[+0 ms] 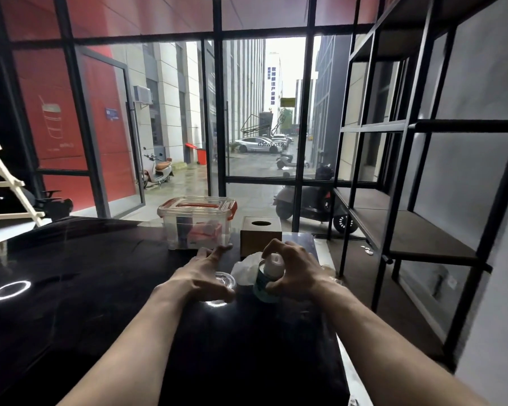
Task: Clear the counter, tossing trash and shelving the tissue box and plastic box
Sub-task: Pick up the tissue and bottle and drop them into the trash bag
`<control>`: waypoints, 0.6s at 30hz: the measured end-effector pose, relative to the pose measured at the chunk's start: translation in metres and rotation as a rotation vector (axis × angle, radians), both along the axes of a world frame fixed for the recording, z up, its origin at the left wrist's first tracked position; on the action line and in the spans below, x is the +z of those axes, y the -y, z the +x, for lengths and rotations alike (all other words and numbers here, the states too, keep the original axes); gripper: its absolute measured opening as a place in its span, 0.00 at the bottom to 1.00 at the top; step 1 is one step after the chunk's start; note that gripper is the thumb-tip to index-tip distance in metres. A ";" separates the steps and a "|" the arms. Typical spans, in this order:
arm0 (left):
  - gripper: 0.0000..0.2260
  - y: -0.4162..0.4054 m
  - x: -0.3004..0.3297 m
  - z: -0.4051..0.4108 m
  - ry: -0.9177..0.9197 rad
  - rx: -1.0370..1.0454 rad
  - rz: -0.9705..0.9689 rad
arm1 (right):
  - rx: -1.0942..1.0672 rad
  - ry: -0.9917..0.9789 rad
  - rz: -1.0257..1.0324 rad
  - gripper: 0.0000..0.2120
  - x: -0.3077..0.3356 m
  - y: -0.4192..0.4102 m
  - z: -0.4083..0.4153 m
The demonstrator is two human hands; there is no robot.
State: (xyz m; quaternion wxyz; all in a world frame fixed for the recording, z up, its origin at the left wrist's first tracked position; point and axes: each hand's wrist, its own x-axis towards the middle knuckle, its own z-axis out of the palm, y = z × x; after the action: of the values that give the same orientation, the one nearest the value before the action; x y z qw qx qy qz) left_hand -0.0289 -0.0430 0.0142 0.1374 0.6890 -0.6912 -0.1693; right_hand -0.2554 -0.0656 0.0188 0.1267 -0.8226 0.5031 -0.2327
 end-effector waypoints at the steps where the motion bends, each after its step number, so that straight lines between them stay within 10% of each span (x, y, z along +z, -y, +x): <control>1: 0.53 0.004 0.000 -0.007 -0.033 -0.046 0.019 | -0.003 0.007 0.014 0.29 0.001 0.001 -0.005; 12: 0.58 0.032 -0.015 -0.048 0.008 -0.361 0.135 | 0.062 0.057 0.232 0.23 -0.005 0.008 -0.032; 18: 0.42 0.037 -0.007 -0.064 0.256 -0.356 0.091 | 0.097 0.090 0.309 0.24 -0.005 0.020 -0.034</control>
State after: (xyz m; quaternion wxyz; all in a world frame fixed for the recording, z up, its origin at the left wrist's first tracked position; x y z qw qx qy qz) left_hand -0.0926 -0.0798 0.0067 -0.0149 0.5776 -0.8053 -0.1331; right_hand -0.2893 -0.0857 0.0143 0.2854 -0.8053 0.4864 -0.1829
